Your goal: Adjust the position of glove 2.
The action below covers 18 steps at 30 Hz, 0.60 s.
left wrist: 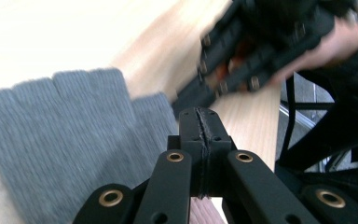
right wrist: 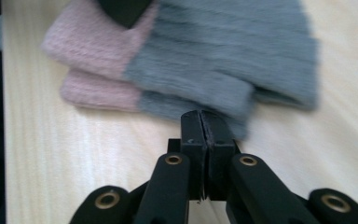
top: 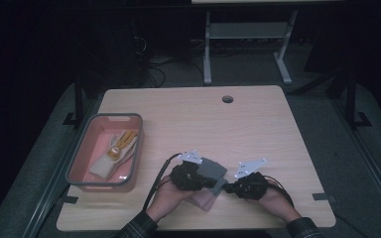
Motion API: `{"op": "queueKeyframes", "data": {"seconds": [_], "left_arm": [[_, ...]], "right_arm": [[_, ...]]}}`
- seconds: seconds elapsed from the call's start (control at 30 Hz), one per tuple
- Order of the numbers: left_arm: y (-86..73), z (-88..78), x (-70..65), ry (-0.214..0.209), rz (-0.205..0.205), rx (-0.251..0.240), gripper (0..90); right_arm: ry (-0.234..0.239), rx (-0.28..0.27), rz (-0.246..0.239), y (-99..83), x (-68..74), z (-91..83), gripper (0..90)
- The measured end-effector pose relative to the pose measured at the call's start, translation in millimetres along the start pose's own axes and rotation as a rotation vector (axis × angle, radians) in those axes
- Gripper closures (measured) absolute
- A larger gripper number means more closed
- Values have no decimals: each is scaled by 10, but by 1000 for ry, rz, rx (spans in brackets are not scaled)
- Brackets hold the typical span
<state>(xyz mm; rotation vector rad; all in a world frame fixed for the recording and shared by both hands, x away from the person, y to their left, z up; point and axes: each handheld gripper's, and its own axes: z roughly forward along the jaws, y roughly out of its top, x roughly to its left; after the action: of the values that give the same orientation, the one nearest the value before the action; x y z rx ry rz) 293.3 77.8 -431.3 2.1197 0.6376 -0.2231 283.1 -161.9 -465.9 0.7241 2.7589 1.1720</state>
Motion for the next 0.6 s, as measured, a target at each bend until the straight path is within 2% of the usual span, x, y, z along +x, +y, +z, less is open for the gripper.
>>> {"op": "queueKeyframes", "data": {"seconds": [0.13,0.2,0.3,0.33,0.43,0.6], "left_arm": [[-80,76,-91,-15,6,35,892],[-118,136,-132,-14,20,64,892],[-170,199,-155,16,43,117,892],[-184,206,-154,26,50,126,892],[-197,181,-152,61,77,150,892],[-240,75,-109,96,78,155,892]], "right_arm": [[-49,-28,32,-32,-76,-81,756],[-90,-41,41,-51,-111,-105,605],[-159,-75,68,-81,-171,-151,461],[-187,-87,76,-93,-199,-162,430],[-225,-90,110,-136,-283,-189,373],[-262,-75,145,-178,-354,-178,296]]}}
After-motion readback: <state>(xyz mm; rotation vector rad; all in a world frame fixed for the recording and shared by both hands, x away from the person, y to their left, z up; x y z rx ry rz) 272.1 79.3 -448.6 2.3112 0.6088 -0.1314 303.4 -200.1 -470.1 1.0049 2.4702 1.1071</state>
